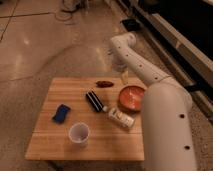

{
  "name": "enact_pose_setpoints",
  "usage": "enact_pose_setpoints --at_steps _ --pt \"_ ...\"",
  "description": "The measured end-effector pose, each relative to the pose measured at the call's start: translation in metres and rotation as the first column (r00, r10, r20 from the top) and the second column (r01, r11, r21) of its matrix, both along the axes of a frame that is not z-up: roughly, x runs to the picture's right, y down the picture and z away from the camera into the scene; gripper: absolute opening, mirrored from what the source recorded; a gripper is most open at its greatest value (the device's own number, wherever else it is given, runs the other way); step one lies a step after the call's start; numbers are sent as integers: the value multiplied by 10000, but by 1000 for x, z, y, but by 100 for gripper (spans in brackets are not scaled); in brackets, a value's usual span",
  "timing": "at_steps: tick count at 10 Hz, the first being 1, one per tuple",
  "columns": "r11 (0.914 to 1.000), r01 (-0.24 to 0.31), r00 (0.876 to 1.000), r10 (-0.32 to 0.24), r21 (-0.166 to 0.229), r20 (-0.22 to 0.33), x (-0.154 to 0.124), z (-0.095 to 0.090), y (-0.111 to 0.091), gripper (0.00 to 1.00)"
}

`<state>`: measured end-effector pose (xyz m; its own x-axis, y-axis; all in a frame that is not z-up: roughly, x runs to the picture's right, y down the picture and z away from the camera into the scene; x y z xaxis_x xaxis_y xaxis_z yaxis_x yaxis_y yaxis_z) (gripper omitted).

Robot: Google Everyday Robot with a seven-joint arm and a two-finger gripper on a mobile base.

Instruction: Place the pepper on the white sponge

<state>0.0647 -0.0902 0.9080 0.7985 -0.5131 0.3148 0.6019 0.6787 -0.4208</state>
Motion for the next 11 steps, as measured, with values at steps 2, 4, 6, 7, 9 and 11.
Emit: enact_pose_setpoints --at_steps 2,4,6,7,9,11 --pt "10000 49 10000 -49 -11 -65 -14 16 -4 80" --pt "10000 -30 10000 30 -86 21 -34 35 0 80" --pt "9996 -288 9995 287 19 160 -48 53 3 80" --pt "9987 -495 9986 493 102 203 -51 61 5 80" --pt "9966 -788 9967 783 224 216 -51 75 10 80" --pt "9956 -896 9959 893 280 137 -50 90 18 80"
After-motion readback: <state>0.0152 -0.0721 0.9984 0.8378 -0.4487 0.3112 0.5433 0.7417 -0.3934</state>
